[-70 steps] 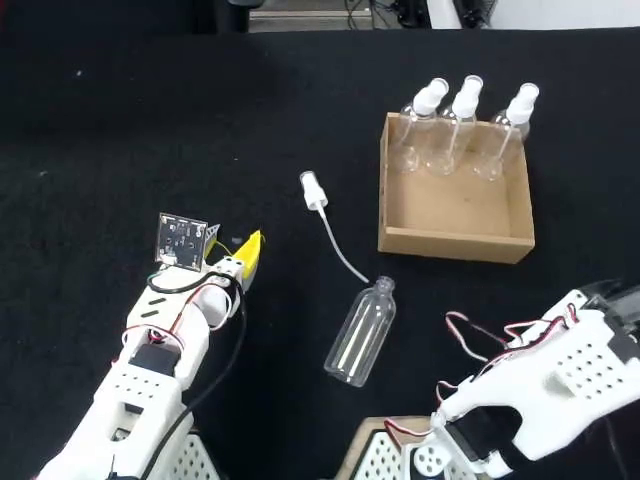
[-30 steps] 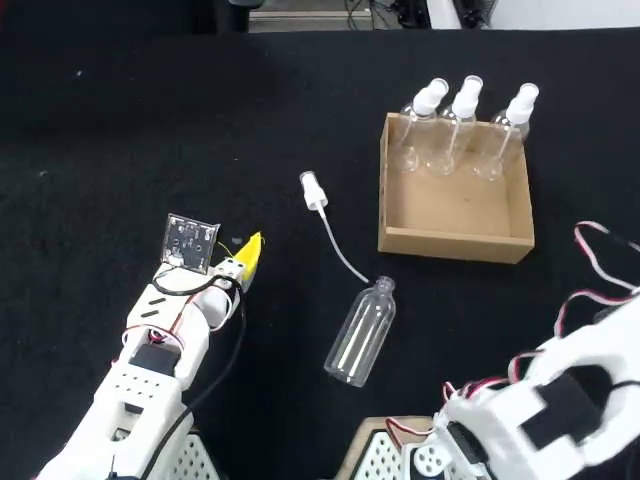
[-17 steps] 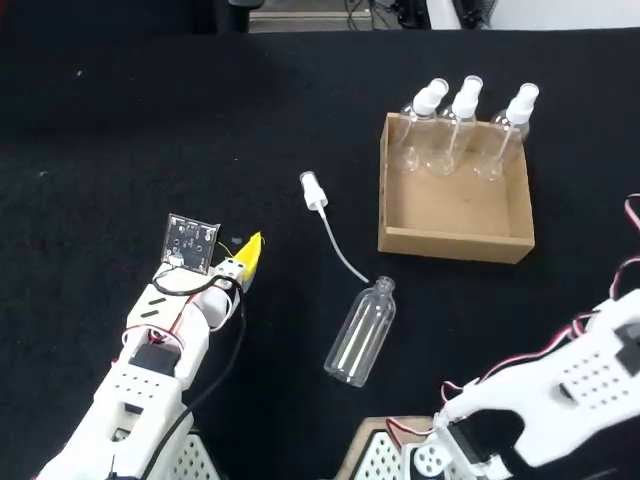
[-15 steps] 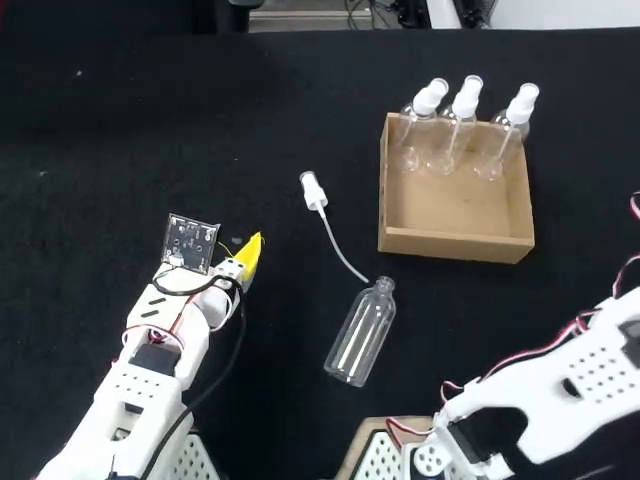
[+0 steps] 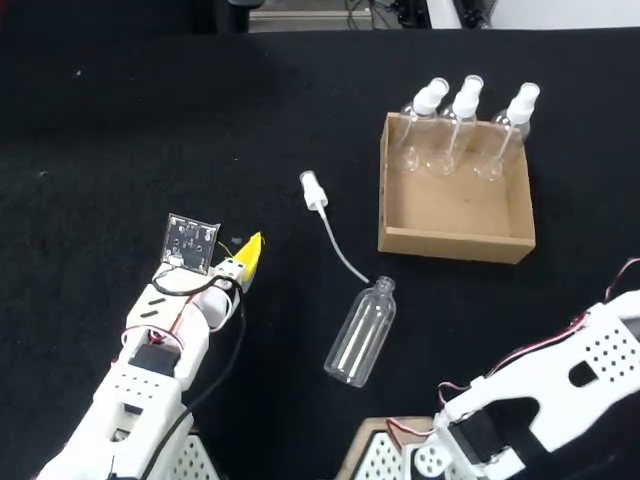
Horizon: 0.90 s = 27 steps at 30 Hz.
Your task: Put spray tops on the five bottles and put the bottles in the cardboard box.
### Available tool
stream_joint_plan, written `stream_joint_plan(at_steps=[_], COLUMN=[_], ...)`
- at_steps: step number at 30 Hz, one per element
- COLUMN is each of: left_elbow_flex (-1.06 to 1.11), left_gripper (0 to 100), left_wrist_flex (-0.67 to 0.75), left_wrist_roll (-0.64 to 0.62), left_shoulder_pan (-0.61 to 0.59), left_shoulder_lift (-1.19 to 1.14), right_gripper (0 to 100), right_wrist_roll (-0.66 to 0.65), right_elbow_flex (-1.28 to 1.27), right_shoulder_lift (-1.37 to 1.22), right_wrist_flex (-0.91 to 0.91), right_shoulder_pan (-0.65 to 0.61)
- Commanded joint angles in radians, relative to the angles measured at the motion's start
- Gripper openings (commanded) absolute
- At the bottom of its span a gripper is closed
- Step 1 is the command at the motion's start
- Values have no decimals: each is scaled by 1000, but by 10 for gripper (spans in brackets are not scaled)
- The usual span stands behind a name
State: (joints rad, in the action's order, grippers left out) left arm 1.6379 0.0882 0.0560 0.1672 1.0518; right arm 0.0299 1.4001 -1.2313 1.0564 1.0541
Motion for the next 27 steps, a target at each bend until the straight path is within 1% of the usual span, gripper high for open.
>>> stream_joint_plan(at_steps=[1,5,8,11,13,18,24,27], left_elbow_flex=[-16,-16,-15,-15,-15,-15,-13,-15], left_gripper=[205,205,205,205,205,205,205,205], left_wrist_flex=[25,25,25,25,25,25,25,25], left_wrist_roll=[8,8,8,8,8,8,8,8], left_shoulder_pan=[10,10,10,10,10,10,10,10], left_shoulder_lift=[0,0,0,0,0,0,2,0], right_gripper=[272,272,272,272,272,272,272,271], right_wrist_roll=[9,9,11,66,91,94,94,94], right_elbow_flex=[170,239,245,245,245,242,176,176], right_shoulder_lift=[-42,-116,-168,-219,-237,-269,-331,-335], right_wrist_flex=[-5,-37,-161,-264,-281,-299,-445,-422], right_shoulder_pan=[15,11,9,20,25,21,23,28])
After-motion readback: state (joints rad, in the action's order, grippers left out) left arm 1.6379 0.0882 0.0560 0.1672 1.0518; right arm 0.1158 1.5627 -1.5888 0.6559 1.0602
